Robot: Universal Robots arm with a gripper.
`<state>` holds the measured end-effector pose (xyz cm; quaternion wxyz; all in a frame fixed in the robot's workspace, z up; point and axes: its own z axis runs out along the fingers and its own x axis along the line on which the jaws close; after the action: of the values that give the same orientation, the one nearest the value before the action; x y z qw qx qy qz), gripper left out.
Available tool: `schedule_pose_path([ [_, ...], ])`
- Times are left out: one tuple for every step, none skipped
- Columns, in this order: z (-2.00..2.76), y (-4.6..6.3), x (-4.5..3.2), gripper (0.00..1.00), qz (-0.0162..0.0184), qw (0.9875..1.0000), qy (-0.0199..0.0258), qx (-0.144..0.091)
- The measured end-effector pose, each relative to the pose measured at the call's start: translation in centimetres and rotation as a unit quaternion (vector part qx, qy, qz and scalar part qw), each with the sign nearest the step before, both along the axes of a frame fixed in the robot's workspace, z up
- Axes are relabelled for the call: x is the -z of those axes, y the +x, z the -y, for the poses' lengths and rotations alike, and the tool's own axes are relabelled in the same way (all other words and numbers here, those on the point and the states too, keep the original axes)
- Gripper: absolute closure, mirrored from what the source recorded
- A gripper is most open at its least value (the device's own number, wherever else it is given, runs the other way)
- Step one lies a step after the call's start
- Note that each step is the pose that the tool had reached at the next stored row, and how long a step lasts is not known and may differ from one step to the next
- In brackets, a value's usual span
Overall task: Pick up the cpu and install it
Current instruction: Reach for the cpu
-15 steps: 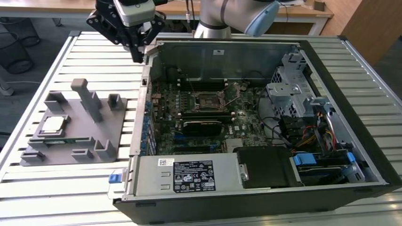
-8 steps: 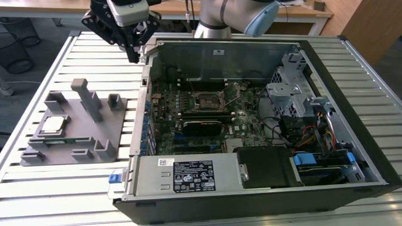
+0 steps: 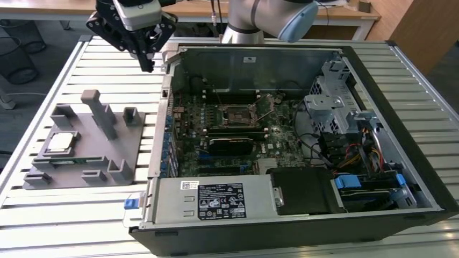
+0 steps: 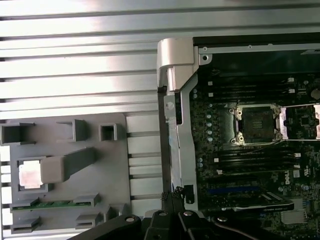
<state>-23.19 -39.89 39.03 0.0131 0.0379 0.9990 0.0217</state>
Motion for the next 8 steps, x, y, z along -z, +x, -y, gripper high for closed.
schedule_pose_path([
  [0.0,-0.12,0.01,0.89,0.0,1.0,0.0,0.0],
  [0.0,-0.24,0.0,0.89,0.0,1.0,0.0,0.0],
  [0.0,-0.35,0.01,0.89,0.0,1.0,0.0,0.0],
  [0.0,-0.45,0.01,0.89,0.0,1.0,0.0,0.0],
  [0.0,-0.56,0.02,0.89,0.0,1.0,0.0,0.0],
  [0.0,-0.66,0.02,0.89,0.0,1.0,0.0,0.0],
  [0.0,-0.76,0.03,0.89,0.0,1.0,0.0,0.0],
  [0.0,-0.88,0.03,0.89,0.0,1.0,0.0,0.0],
])
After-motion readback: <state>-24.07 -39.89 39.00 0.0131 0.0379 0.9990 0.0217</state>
